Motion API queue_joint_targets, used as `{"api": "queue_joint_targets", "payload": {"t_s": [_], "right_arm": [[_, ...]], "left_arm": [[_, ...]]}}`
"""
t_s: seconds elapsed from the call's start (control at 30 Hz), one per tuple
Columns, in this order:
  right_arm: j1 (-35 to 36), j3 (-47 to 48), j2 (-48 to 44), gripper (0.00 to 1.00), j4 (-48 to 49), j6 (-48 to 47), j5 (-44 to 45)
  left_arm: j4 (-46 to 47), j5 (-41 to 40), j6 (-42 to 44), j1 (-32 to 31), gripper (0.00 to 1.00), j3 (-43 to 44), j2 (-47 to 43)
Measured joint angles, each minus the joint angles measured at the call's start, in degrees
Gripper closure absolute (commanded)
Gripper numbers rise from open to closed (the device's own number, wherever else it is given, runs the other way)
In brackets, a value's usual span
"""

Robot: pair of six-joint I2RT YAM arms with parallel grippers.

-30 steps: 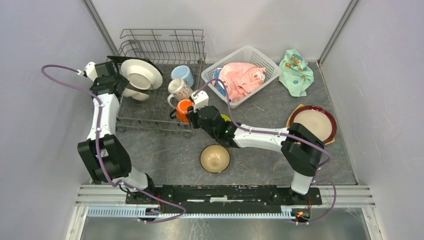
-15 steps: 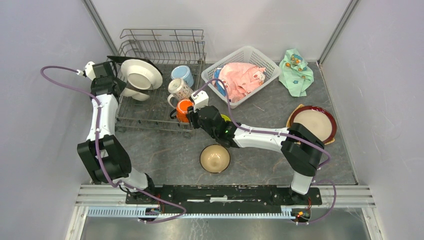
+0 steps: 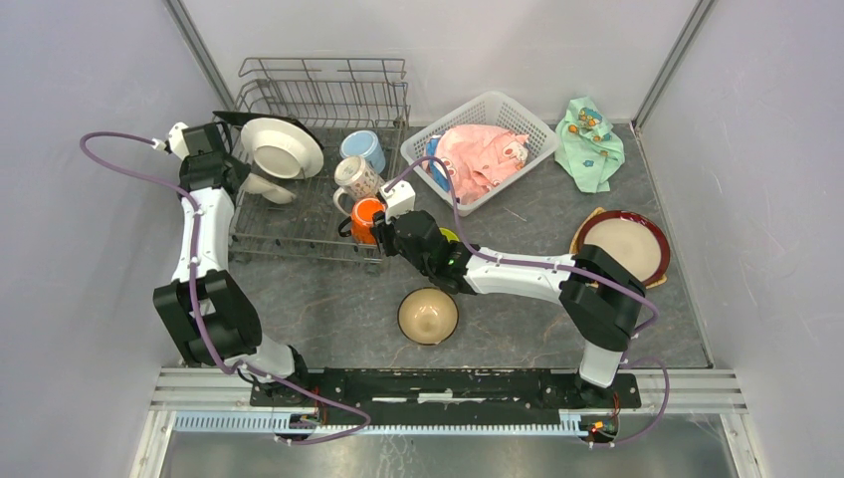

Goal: Load the mixed dishes into the dish rack
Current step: Insert the plate into the dish rack.

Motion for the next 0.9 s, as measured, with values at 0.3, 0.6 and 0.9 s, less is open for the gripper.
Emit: {"api": "queue_joint_targets", "payload": {"t_s": [0.3,0.6,0.9], "right_arm": [[0.0,0.2,0.1,0.95,-0.2,0.0,0.0],[0.0,0.6,0.2,0.95,-0.9,0.0,0.0],[0.0,0.7,0.2,0.95,-1.1,0.0,0.0]], "left_arm": [[0.1,0.4,-8.0,-0.2,0.98,0.0,-0.3],[0.0,0.0,-14.0,-4.7,0.98,3.2,0.4],[1.8,0.1,-15.4,-9.6,0.98,3.6,0.4]]}}
